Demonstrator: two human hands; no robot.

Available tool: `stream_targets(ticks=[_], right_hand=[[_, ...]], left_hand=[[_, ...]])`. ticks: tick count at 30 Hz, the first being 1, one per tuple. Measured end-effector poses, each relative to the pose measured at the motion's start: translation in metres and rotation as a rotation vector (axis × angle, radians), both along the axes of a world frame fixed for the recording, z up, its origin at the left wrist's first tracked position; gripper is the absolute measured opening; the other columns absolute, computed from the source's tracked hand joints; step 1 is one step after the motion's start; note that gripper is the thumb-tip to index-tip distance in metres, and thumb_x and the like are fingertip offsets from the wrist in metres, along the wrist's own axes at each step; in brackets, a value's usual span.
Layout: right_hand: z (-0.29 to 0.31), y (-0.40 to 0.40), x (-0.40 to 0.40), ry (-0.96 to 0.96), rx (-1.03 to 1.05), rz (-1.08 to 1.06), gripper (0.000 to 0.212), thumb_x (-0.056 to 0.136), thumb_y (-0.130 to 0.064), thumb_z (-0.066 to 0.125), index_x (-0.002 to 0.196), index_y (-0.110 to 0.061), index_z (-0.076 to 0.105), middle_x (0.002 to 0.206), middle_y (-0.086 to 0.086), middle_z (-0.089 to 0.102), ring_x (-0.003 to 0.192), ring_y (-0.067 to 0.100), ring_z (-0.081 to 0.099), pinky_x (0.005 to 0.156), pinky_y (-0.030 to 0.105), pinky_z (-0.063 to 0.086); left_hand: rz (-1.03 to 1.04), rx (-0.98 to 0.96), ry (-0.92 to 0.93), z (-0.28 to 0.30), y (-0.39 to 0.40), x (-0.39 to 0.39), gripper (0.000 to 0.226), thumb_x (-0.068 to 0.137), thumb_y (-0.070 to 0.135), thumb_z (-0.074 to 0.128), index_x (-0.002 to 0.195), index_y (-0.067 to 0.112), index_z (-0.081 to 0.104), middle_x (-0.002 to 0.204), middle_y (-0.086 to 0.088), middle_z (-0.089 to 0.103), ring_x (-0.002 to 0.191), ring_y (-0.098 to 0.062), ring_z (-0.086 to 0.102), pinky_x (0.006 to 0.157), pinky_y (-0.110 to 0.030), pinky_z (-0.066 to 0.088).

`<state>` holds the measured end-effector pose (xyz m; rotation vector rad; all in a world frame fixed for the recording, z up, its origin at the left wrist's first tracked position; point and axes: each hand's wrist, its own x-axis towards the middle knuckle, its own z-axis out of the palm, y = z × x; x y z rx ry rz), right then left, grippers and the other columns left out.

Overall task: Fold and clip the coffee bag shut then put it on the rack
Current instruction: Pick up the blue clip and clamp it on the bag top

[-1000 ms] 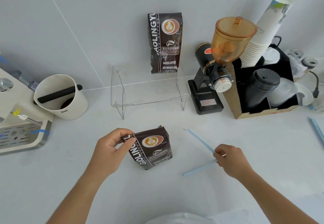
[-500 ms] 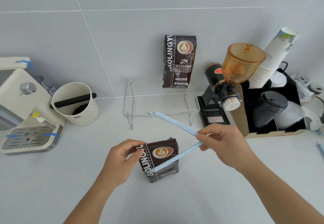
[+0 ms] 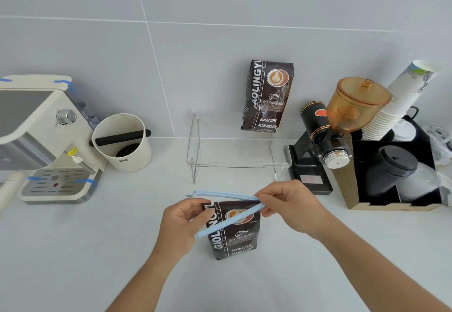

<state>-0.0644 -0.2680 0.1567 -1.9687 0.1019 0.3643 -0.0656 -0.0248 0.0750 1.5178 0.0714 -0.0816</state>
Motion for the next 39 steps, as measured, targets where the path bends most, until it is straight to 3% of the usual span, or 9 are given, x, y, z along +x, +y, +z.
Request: stream_targets(ticks=[4, 7, 11, 17, 22, 26, 31, 34, 39], right_hand=[[0.002, -0.006, 0.000, 0.090, 0.107, 0.053, 0.019, 0.090, 0.001, 0.061, 0.096, -0.009, 0.077, 0.075, 0.006, 0.078, 0.067, 0.011, 0.071, 0.053, 0.016, 0.049], [-0.001, -0.011, -0.001, 0.092, 0.061, 0.106, 0.023, 0.083, -0.001, 0.071, 0.096, -0.020, 0.076, 0.084, 0.010, 0.080, 0.076, 0.026, 0.065, 0.059, 0.036, 0.040], [-0.007, -0.009, -0.002, 0.027, 0.049, 0.095, 0.023, 0.076, -0.001, 0.079, 0.090, -0.019, 0.076, 0.081, 0.015, 0.078, 0.075, 0.033, 0.068, 0.076, 0.065, 0.051], [-0.014, -0.009, 0.000, -0.072, 0.037, 0.127, 0.018, 0.075, -0.006, 0.081, 0.085, -0.021, 0.077, 0.083, 0.019, 0.075, 0.074, 0.035, 0.069, 0.076, 0.056, 0.056], [-0.018, -0.010, 0.000, -0.152, 0.029, 0.127, 0.023, 0.076, -0.005, 0.080, 0.079, -0.027, 0.078, 0.082, 0.012, 0.073, 0.067, 0.016, 0.068, 0.072, 0.039, 0.059], [-0.019, -0.011, 0.000, -0.247, -0.056, 0.166, 0.016, 0.079, -0.006, 0.078, 0.087, -0.020, 0.078, 0.083, 0.006, 0.073, 0.073, 0.022, 0.069, 0.072, 0.038, 0.060], [-0.017, -0.009, 0.000, -0.330, -0.194, 0.227, 0.012, 0.081, -0.012, 0.076, 0.090, -0.020, 0.077, 0.081, 0.002, 0.072, 0.071, 0.019, 0.065, 0.070, 0.034, 0.058], [-0.017, -0.010, 0.000, -0.358, -0.243, 0.246, 0.011, 0.082, -0.014, 0.075, 0.091, -0.021, 0.077, 0.078, -0.003, 0.070, 0.070, 0.015, 0.064, 0.064, 0.021, 0.054], [-0.017, -0.010, -0.004, -0.392, -0.271, 0.243, 0.010, 0.083, -0.015, 0.074, 0.090, -0.022, 0.076, 0.072, -0.015, 0.068, 0.073, 0.010, 0.065, 0.060, 0.007, 0.047]], left_hand=[[0.027, 0.004, 0.003, -0.002, -0.002, -0.001, 0.031, 0.075, -0.008, 0.075, 0.080, 0.022, 0.079, 0.078, -0.004, 0.080, 0.073, -0.016, 0.074, 0.074, -0.027, 0.058], [0.052, 0.010, -0.001, -0.001, -0.004, -0.001, 0.028, 0.075, -0.005, 0.076, 0.080, 0.022, 0.079, 0.078, -0.004, 0.080, 0.074, -0.015, 0.075, 0.070, -0.018, 0.057], [0.055, -0.034, -0.013, 0.001, -0.005, 0.000, 0.030, 0.074, -0.011, 0.074, 0.078, 0.018, 0.079, 0.079, -0.005, 0.080, 0.074, -0.015, 0.075, 0.067, -0.016, 0.056], [0.061, -0.118, 0.040, -0.006, -0.004, 0.001, 0.032, 0.075, -0.013, 0.071, 0.078, 0.018, 0.081, 0.081, -0.003, 0.080, 0.074, -0.011, 0.074, 0.065, -0.016, 0.055], [-0.072, -0.069, 0.037, -0.013, 0.017, -0.002, 0.049, 0.074, -0.017, 0.071, 0.098, 0.026, 0.077, 0.100, 0.001, 0.079, 0.093, -0.015, 0.073, 0.075, -0.016, 0.055], [-0.194, 0.427, -0.149, 0.006, 0.045, 0.012, 0.074, 0.067, 0.018, 0.087, 0.125, 0.049, 0.053, 0.116, 0.026, 0.068, 0.108, 0.006, 0.062, 0.090, -0.006, 0.044], [-0.530, 1.159, -0.397, 0.045, 0.046, 0.039, 0.064, 0.073, 0.073, 0.051, 0.130, 0.043, 0.050, 0.116, 0.026, 0.062, 0.101, 0.005, 0.055, 0.084, -0.016, 0.040], [-0.658, 1.294, -0.483, 0.056, 0.042, 0.051, 0.050, 0.082, 0.071, 0.043, 0.115, 0.037, 0.058, 0.103, 0.016, 0.066, 0.079, -0.005, 0.049, 0.069, -0.022, 0.036], [-0.795, 1.427, -0.530, 0.060, 0.040, 0.059, 0.053, 0.085, 0.071, 0.036, 0.103, 0.028, 0.060, 0.095, 0.010, 0.065, 0.083, -0.017, 0.058, 0.064, -0.028, 0.034]])
